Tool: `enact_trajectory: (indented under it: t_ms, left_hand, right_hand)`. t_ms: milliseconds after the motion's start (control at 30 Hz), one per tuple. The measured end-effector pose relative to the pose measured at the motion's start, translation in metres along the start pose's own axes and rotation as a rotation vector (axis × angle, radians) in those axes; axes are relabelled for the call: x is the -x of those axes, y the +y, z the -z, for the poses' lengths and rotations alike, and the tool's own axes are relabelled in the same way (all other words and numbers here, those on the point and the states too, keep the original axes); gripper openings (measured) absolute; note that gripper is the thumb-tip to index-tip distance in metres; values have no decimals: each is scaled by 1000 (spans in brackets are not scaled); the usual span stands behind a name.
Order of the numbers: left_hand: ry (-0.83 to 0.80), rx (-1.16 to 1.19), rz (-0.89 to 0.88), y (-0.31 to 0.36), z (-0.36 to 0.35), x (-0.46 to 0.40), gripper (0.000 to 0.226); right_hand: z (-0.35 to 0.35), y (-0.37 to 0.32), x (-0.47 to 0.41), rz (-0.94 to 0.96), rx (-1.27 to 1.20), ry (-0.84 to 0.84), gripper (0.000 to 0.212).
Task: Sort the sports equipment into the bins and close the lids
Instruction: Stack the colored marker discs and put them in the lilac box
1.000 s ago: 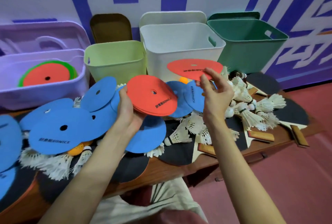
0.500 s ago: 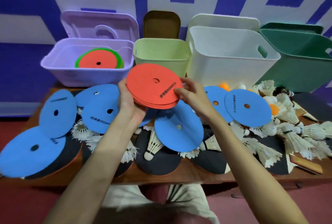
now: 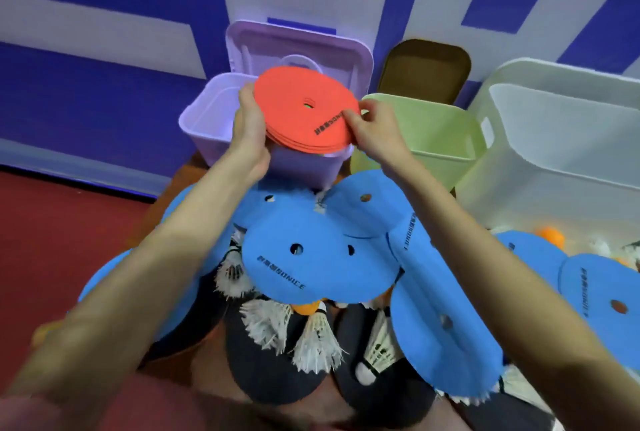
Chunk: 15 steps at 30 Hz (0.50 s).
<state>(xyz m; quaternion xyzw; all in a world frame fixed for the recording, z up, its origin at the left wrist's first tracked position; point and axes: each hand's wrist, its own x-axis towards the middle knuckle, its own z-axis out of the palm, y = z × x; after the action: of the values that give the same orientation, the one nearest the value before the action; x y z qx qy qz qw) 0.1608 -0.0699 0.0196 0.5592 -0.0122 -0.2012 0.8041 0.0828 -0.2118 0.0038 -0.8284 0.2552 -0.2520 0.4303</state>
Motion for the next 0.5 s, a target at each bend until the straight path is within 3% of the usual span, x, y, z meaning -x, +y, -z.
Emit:
enact_trajectory:
  t_ms: [133, 267, 333, 500]
  left_hand:
    - [21, -295, 9, 2, 17, -72, 44]
    - [120, -675, -122, -14, 42, -129, 36]
    - [141, -860, -154, -19, 50, -148, 43]
    - [44, -1161, -103, -19, 59, -168, 27]
  right_hand:
    - [-36, 2, -59, 29, 146, -20, 20]
    - [-70, 13, -86, 0, 303, -47, 33]
    - [-81, 19, -92, 16, 370, -67, 35]
    - [-89, 27, -96, 21, 539, -170, 34]
